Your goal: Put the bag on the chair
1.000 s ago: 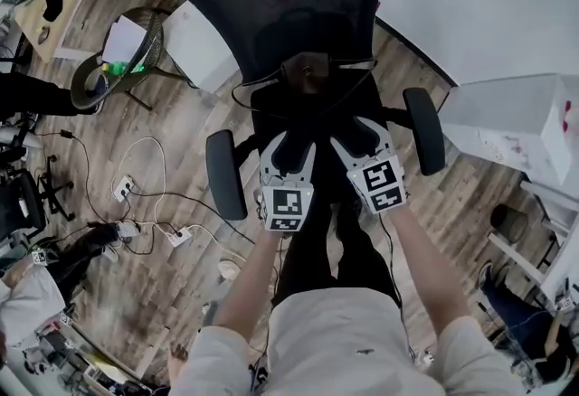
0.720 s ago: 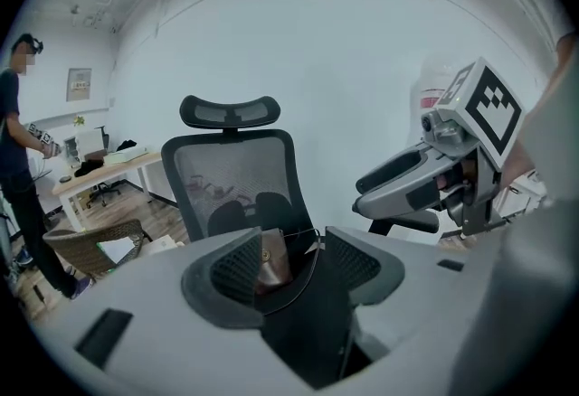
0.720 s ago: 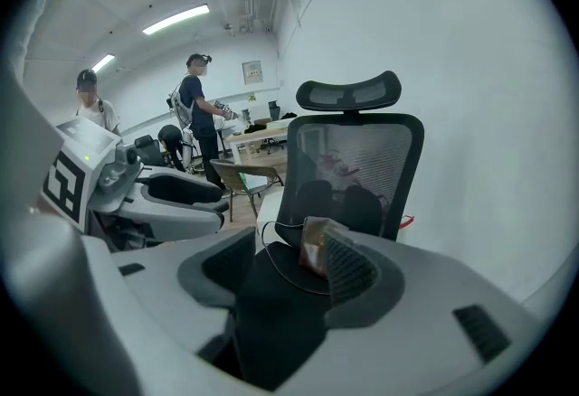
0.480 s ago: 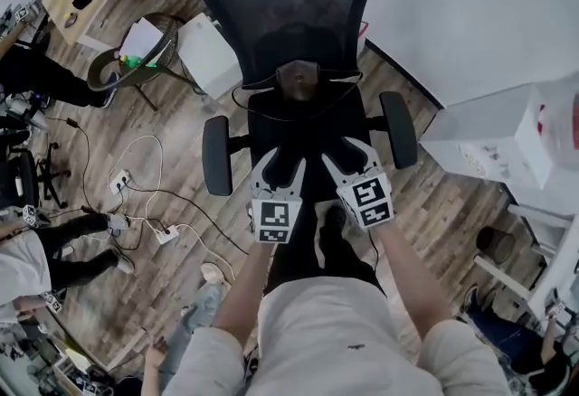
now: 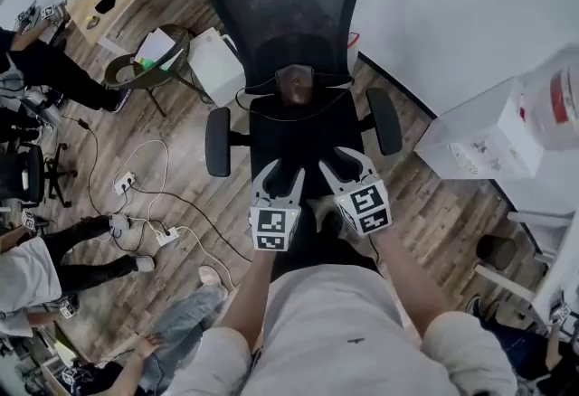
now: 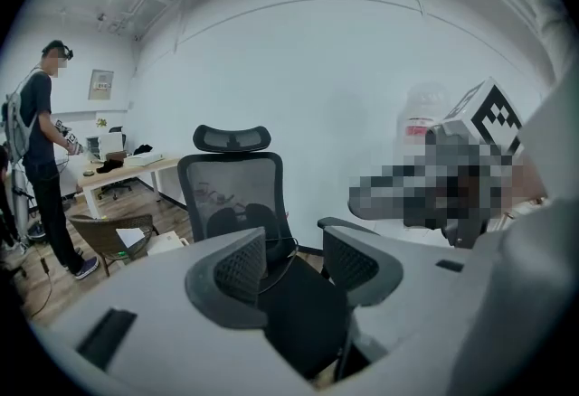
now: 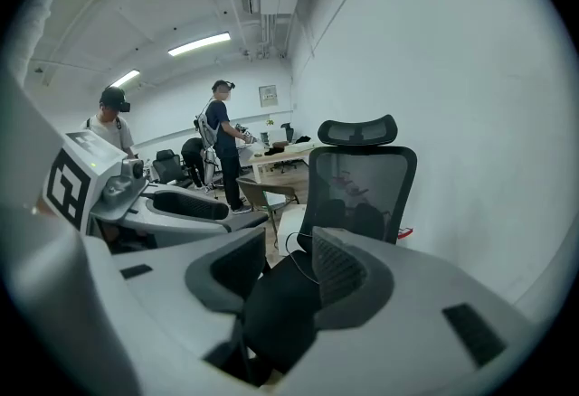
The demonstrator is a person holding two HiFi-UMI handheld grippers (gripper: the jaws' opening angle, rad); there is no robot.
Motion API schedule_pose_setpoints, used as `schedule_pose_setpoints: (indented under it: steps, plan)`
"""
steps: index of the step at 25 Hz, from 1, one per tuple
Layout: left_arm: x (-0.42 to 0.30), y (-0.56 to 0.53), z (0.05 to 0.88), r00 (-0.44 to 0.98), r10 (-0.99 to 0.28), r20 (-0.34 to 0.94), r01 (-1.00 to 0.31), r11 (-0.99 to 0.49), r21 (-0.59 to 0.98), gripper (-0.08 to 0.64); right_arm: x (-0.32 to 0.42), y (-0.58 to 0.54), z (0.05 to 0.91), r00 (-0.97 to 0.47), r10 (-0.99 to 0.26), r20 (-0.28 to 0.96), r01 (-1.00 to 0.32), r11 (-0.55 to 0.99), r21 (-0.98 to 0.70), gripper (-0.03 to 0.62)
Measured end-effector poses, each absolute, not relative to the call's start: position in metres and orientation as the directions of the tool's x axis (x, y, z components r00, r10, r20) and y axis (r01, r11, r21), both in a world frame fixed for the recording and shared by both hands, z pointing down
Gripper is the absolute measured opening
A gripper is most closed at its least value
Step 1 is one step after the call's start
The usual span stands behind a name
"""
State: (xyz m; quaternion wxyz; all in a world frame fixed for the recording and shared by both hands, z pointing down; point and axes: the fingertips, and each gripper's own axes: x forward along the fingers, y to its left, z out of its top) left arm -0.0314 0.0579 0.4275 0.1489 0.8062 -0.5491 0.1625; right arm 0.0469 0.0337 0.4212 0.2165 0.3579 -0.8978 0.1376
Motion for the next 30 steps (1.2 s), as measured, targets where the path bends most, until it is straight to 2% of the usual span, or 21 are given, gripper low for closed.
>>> schedule_pose_setpoints:
  steps: [9,19,30]
  plan:
    - [-0.016,0.102,0.394,0.322,-0.865,0.385,-0.945,-0.32,0.072,0.158,0.068,0.08,0.385,-0.674,-0.61,0.416,-0.71,0.691,-0.137,0.139]
    - [0.001,0.129,0.353,0.337,-0.888,0.313,-0.942,-0.323,0.097,0.111,0.08,0.111,0.349,-0.69,-0.62,0.374,-0.686,0.725,-0.065,0.09]
    - [0.013,0.145,0.319,0.338,-0.906,0.257,-0.941,-0.323,0.099,0.072,0.092,0.127,0.324,-0.725,-0.61,0.32,-0.665,0.741,-0.094,0.063]
